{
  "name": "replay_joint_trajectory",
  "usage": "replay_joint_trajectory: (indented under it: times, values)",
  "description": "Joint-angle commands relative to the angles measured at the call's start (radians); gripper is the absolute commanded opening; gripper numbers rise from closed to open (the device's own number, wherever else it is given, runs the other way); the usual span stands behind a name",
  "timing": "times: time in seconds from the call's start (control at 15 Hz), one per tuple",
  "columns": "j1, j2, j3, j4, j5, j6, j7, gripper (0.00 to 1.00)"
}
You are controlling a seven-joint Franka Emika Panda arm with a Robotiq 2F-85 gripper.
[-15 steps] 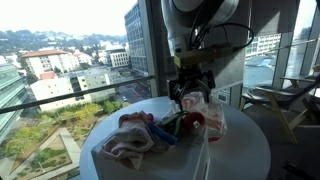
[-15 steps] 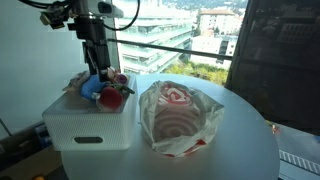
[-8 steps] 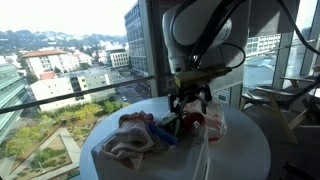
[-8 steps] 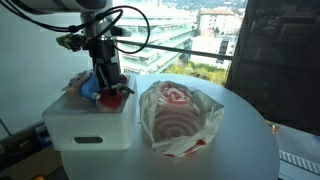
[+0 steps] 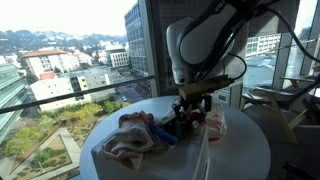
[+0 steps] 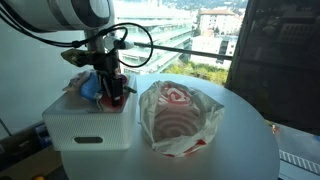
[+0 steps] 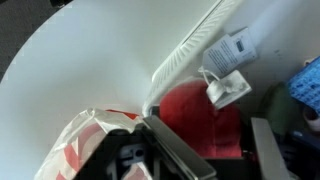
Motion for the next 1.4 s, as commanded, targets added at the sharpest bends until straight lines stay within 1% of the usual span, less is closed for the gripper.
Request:
replay_joint_trajectory:
  times: [0.0, 0.07, 0.2, 0.27, 0.4, 0.47, 0.6, 0.8, 1.07, 1.2, 1.33]
  values:
    - [0.019, -0.012, -0.023, -0.022, -0.028, 0.036, 0.033, 0.36]
    - [0.020, -0.018, -0.023, -0.022, -0.021, 0.028, 0.034, 0.27]
    - [0.021, -0.049, -0.022, -0.026, -0.016, 0.015, 0.049, 0.15]
    - [0.020, -0.071, -0.022, -0.030, -0.028, 0.007, 0.086, 0.10]
    - [0.017, -0.133, -0.020, -0.048, -0.023, -0.011, 0.136, 0.06]
    - [0.013, -0.160, -0.019, -0.057, -0.033, -0.015, 0.167, 0.10]
    - [-0.001, -0.220, -0.013, -0.077, -0.071, -0.025, 0.234, 0.08]
    - [-0.033, -0.306, -0.004, -0.103, -0.128, -0.073, 0.332, 0.09]
    - [-0.072, -0.417, 0.008, -0.139, -0.181, -0.118, 0.421, 0.09]
    - [-0.086, -0.428, 0.008, -0.141, -0.191, -0.129, 0.434, 0.09]
    - [-0.100, -0.408, 0.007, -0.142, -0.199, -0.102, 0.432, 0.09]
